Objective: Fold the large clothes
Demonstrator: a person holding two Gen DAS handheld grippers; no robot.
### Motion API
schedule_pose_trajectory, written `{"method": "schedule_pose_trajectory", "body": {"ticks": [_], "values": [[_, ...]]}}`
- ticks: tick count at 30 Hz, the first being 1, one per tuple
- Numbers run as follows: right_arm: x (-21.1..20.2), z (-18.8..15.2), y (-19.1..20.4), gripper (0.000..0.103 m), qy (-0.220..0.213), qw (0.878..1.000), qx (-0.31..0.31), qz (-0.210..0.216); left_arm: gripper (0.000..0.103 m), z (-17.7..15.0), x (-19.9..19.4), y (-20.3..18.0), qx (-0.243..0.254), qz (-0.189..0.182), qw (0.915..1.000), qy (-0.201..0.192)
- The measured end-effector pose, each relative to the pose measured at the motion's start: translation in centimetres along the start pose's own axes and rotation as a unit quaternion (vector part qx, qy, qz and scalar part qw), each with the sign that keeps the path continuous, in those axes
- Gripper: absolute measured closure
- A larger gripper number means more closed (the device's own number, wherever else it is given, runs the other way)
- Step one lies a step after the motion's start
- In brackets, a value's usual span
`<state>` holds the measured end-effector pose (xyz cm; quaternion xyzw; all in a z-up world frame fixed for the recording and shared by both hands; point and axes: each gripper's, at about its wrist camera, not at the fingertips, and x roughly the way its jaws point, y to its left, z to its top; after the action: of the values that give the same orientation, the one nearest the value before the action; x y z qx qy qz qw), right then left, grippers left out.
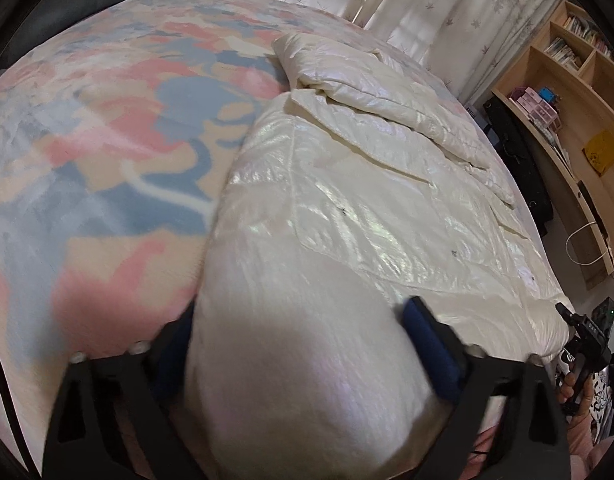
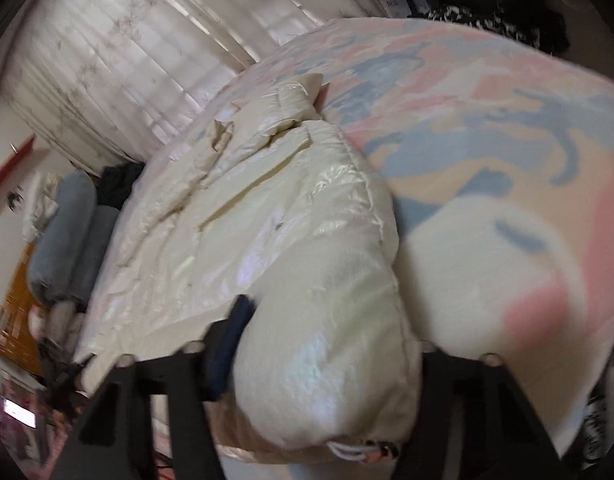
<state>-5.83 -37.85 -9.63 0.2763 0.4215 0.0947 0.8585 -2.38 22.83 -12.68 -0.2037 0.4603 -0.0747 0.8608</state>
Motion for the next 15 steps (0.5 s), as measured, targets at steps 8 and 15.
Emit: {"method": "schedule_pose_trajectory", "body": {"ticks": [8,15], "values": [[-0.7,0.5,2.0,0.083,-0.022,1.0,-0.001,0.003,0.088,-0.5,-2.1,-2.6,-0.049,-0.004,0.9977,-0.046],[-5.0,1.2,4.7,0.086,-0.073,0.997,-0.028,-0.001,0.091,-0.5,-6.3,-5.5,-0.054,0.02,0.9962,-0.066]]}}
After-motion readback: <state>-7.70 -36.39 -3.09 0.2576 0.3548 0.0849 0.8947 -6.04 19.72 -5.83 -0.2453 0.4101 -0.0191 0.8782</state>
